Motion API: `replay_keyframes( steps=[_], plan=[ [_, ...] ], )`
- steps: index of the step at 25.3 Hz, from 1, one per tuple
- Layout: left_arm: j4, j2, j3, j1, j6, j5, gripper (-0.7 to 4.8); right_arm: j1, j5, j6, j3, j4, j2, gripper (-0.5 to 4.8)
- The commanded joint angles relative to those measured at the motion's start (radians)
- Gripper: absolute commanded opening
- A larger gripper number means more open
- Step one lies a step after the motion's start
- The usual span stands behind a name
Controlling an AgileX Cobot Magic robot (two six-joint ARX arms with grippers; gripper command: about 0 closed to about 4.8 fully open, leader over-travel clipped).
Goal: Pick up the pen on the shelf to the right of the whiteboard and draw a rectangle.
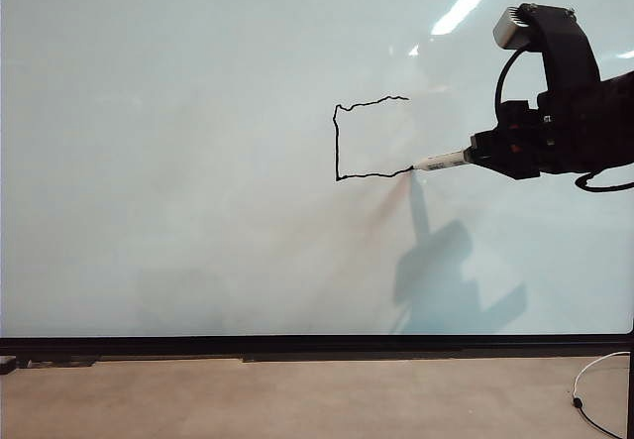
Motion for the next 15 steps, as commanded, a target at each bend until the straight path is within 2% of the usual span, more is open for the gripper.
replay_keyframes(
  steps=[1, 11, 13, 15],
  plan=[
    [0.007, 0.0, 0.003, 0.0, 0.005, 0.003, -0.04, -0.003, 0.016, 0.004, 0.003, 0.028, -0.005, -0.05],
    [0.007, 0.0, 0.003, 0.0, 0.005, 0.003, -0.04, 0.012, 0.001, 0.003, -0.103, 0.058, -0.095, -0.05],
    [0.007, 0.0, 0.003, 0.0, 0.005, 0.004, -0.05, 0.022, -0.001, -0.034, -0.106, 0.034, -0.127, -0.05],
    [0.008, 0.0, 0.003, 0.0, 0.005, 0.004, -0.04, 0.063, 0.033, -0.147, -0.079, -0.1, -0.184, -0.05]
  ],
)
